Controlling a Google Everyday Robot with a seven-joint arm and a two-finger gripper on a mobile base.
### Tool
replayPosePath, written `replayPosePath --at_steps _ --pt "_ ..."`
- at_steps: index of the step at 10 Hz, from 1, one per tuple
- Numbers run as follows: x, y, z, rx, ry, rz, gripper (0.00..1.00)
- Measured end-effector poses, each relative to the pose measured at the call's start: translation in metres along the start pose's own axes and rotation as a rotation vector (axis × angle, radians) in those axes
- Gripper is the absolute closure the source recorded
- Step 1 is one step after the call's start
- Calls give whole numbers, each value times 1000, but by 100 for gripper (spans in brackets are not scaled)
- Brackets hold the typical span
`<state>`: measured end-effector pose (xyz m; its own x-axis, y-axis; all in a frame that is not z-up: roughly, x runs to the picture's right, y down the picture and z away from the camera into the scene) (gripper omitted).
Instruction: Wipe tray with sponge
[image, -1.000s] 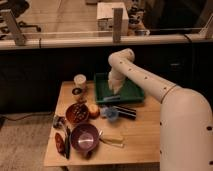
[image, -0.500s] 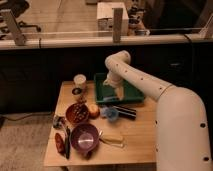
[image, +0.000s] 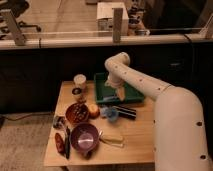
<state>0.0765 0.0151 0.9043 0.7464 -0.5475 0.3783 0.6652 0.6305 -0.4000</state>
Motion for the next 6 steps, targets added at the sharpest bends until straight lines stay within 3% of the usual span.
replayPosePath --at_steps 4,6 --pt "14 5 -7 22 13 -168 20" --pt "17 7 -6 35 6 -217 20"
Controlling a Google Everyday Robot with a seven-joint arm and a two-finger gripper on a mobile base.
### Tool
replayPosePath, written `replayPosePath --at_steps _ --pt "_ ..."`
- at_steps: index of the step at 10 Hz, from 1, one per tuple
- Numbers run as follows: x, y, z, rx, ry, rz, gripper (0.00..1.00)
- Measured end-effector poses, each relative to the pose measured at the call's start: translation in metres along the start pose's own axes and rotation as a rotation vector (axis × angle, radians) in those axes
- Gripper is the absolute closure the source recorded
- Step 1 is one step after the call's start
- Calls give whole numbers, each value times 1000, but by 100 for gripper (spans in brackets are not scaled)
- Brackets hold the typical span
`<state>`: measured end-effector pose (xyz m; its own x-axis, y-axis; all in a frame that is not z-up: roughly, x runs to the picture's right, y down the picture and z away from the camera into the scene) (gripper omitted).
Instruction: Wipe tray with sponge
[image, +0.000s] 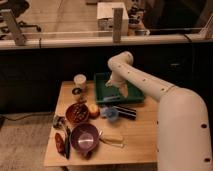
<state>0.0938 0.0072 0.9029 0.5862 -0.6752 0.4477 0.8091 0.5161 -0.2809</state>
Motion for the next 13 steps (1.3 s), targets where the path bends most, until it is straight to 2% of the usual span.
replayPosePath --at_steps 3,7,8,9,11,12,13 --pt "1 1 7 18 -20 -53 20" --pt "-1 -6 22 37 -57 -85 21" --pt "-2 -8 26 40 -68 -88 27" --pt "-3 -10 30 43 -77 -87 37" --pt "-3 -2 30 29 -81 -87 66" --pt "-2 -4 28 34 -79 -87 73" --pt "-4 -6 28 35 -81 -88 85"
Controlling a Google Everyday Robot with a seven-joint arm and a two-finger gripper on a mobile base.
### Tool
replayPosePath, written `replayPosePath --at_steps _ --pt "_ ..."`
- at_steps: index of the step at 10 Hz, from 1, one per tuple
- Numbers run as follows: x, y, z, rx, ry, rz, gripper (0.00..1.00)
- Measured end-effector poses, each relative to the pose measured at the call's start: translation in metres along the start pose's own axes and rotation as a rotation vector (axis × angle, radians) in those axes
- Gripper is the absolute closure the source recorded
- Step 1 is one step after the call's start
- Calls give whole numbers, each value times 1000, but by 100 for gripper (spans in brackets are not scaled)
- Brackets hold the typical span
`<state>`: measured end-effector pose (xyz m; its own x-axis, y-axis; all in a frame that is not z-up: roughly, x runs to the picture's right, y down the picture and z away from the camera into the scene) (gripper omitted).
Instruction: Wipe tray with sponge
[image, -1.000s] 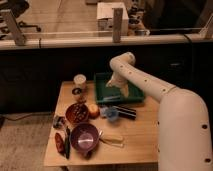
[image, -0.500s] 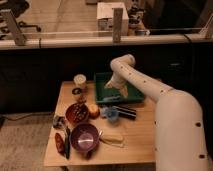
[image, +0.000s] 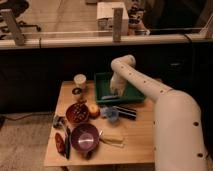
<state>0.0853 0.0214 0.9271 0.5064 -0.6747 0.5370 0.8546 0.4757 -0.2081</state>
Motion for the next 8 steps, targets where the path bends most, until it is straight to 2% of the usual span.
replayPosePath --at_steps 1,2,5,8 --pt "1 4 6 -3 -7 17 96" --pt "3 7 10 -6 -12 28 100" --pt "3 8 15 -11 -20 44 100" --pt "6 9 7 -11 9 76 100"
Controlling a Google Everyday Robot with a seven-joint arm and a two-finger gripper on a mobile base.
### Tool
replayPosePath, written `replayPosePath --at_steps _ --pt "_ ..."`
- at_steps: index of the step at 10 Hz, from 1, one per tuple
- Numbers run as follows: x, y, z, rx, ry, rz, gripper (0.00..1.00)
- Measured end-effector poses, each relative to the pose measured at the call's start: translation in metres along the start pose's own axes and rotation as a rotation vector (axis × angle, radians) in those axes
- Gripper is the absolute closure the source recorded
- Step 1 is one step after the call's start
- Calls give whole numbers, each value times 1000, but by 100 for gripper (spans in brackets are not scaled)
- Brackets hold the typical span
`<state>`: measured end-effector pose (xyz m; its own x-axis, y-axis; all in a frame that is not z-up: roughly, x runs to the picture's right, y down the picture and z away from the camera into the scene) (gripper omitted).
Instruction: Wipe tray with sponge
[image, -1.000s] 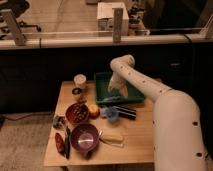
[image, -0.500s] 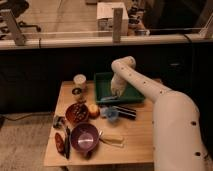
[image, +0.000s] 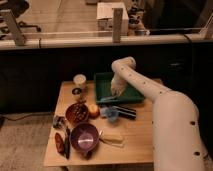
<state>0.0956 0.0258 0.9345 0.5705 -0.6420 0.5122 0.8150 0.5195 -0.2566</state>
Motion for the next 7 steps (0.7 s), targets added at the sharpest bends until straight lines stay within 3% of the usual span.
replayPosePath --at_steps 4,5,7 --pt "4 3 -4 0 24 22 100" --pt "12 10 -19 3 72 55 100" --pt "19 18 -37 3 121 88 100"
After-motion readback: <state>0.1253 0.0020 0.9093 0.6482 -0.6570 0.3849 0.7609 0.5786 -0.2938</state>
